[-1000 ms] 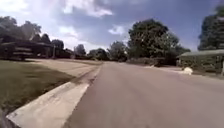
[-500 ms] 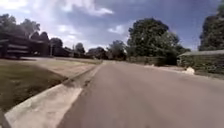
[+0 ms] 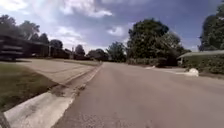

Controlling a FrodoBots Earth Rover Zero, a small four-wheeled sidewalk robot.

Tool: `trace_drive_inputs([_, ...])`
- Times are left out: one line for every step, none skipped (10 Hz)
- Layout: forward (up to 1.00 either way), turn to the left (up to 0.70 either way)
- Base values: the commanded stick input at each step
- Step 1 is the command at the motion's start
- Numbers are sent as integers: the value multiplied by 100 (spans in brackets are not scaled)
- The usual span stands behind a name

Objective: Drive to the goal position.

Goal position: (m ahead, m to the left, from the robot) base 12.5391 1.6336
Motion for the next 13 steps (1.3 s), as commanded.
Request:
trace_drive_inputs([100,0])
trace_drive_inputs([100,0])
trace_drive_inputs([100,0])
trace_drive_inputs([100,0])
trace_drive_inputs([100,4])
trace_drive_inputs([100,0])
trace_drive_inputs([100,0])
trace_drive_inputs([100,0])
trace_drive_inputs([100,0])
trace_drive_inputs([100,0])
trace_drive_inputs([100,0])
trace_drive_inputs([100,0])
trace_drive_inputs([100,0])
